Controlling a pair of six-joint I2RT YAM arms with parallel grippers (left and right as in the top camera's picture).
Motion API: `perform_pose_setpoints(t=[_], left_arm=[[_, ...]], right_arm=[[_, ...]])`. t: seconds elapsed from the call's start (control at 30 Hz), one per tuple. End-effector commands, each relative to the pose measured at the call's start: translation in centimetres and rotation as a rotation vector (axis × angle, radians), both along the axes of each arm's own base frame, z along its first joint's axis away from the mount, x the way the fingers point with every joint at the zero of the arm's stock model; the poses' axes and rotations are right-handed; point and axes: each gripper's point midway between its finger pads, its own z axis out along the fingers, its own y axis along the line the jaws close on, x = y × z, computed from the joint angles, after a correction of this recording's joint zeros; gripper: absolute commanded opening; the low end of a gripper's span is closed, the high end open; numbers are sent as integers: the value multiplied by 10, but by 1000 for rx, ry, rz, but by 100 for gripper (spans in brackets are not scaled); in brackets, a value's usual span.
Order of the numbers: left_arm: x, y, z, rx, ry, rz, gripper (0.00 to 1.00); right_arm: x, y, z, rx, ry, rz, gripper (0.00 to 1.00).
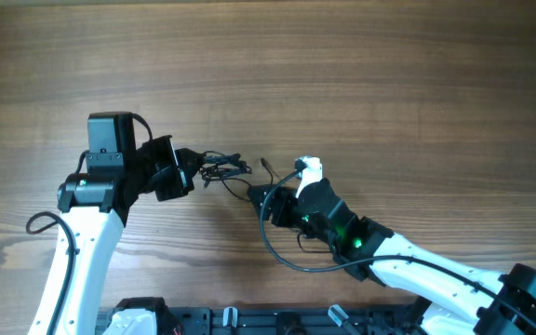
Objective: Untangle cables
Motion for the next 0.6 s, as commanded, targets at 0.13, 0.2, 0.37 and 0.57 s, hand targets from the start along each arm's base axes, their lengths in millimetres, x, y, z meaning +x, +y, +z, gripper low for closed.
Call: perform_pose_setpoints(t=[0.13, 0.2, 0.37, 0.57], left_arm=[[3, -8, 18, -32, -85, -70, 4], [9, -14, 29, -75, -130, -88, 4], [17, -28, 55, -160, -251, -165, 4], [16, -28, 53, -161, -242, -164, 4]], right_arm=[[4, -3, -4, -2, 8, -38, 89], [8, -13, -11, -39, 22, -84, 100], [8, -22, -20, 41, 189, -158, 100], [7, 2, 24, 174, 69, 26, 86]])
